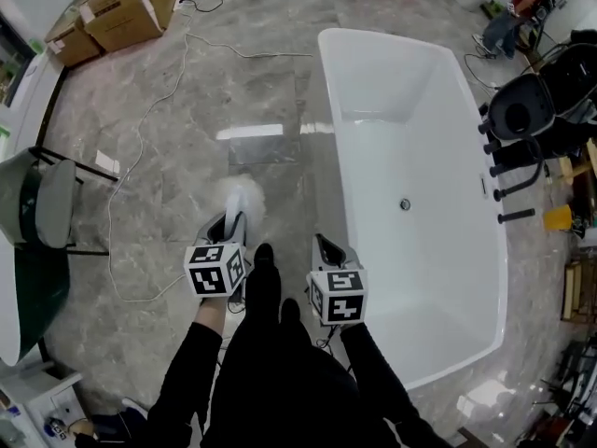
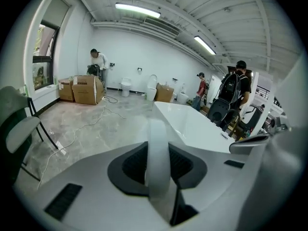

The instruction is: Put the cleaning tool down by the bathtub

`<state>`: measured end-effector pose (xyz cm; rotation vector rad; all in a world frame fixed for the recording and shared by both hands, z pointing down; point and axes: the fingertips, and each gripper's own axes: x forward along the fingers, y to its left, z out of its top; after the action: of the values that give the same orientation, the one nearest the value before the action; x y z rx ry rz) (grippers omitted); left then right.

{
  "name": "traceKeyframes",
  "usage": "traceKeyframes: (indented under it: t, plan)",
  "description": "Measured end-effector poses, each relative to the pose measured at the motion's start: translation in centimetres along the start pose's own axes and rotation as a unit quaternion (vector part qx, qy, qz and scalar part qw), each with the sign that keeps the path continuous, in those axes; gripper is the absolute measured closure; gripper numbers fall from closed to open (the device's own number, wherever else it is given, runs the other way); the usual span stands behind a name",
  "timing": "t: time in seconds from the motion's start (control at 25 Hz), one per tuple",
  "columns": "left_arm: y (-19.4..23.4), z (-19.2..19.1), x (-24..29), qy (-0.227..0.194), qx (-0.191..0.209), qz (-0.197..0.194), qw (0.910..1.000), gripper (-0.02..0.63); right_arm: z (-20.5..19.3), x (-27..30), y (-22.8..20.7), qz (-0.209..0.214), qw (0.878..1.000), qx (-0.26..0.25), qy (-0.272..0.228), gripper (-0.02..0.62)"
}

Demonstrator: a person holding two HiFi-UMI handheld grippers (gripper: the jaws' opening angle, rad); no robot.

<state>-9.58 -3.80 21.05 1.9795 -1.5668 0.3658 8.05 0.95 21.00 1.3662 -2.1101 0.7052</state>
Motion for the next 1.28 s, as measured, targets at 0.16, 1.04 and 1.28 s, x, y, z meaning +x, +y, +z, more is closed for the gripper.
traceKeyframes:
  t: [0.16, 1.04, 1.28]
  plan:
    - [1.8, 0.6, 5.0, 0.020, 0.000, -0.011, 0.9997, 0.511, 0.8, 4.7, -0.8, -0.014, 1.000, 0.015, 0.017, 0.596]
    - [8.5, -7.6, 28.4, 0.060, 0.025, -0.041, 0.9971, 0.511, -6.9, 28.4, -7.9, -0.047, 0.996, 0.030, 0.072, 0.597]
    - [10.0, -11.5, 33.7, 0.045, 0.036, -0.045, 0.9973, 0.511, -10.3, 34.3, -8.8, -0.040, 0.998, 0.017, 0.049, 0.595]
